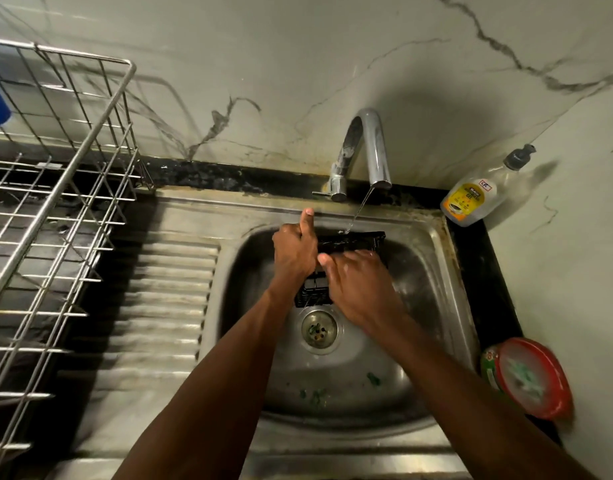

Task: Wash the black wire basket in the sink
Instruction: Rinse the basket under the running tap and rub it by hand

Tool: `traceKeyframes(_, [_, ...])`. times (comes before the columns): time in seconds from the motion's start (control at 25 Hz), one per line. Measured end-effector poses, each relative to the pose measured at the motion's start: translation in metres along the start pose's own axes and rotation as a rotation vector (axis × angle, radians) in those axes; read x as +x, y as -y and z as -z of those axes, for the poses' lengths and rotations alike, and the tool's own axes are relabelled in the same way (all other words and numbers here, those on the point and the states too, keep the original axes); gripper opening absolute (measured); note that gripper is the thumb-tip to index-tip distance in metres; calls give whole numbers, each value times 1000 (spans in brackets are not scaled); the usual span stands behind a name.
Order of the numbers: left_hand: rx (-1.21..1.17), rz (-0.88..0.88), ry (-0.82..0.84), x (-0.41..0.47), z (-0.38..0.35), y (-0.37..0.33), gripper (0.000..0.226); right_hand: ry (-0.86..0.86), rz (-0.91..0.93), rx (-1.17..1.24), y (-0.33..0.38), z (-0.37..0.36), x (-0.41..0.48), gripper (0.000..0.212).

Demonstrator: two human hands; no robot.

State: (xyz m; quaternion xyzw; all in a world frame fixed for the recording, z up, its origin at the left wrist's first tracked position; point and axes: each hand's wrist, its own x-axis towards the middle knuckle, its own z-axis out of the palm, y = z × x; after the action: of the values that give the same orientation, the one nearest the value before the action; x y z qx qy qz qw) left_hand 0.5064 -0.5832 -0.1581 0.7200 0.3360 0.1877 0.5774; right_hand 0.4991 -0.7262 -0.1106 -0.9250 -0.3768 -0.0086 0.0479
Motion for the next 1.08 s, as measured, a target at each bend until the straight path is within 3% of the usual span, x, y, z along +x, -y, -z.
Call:
traceKeyframes(0.08, [51, 10, -26, 0, -1, 4, 65, 225, -93, 63, 8, 17, 21, 58])
traceKeyframes(0.16, [78, 42, -14, -4, -3, 0, 65, 445, -244, 310, 9, 28, 35, 51])
traceKeyframes(0.28, [60, 13, 23, -9, -4, -8, 66, 558, -533, 817, 14, 32, 33, 31])
traceKeyframes(0.32, [53, 5, 36, -8, -3, -9, 65, 549, -587, 890, 19, 34, 30, 37])
traceKeyframes(0.36, [44, 14, 43, -9, -1, -13, 64, 517, -526, 802, 20, 33, 27, 49])
traceKeyframes(0.44, [53, 12, 58, -9, 2, -23, 63, 436, -116, 289, 4, 31, 19, 75])
traceKeyframes(0.52, [45, 14, 106, -6, 0, -27, 60, 423, 231, -6, -30, 42, 21, 85])
traceKeyframes(0.6, [48, 28, 101, 3, -2, -24, 60, 432, 324, -143, -51, 50, 33, 87])
traceKeyframes(0.72, [71, 12, 86, 11, -6, -20, 62, 394, 255, -269, -35, 43, 46, 88])
traceKeyframes(0.84, [67, 18, 51, 6, -12, -24, 60, 579, -50, 67, -4, 39, 56, 54])
traceKeyframes(0.96, [65, 6, 54, 11, -14, -19, 58, 771, -395, 656, -2, 52, 69, 34])
traceKeyframes(1.08, [11, -41, 137, 7, -15, -14, 54, 710, -564, 1145, -13, 49, 73, 27])
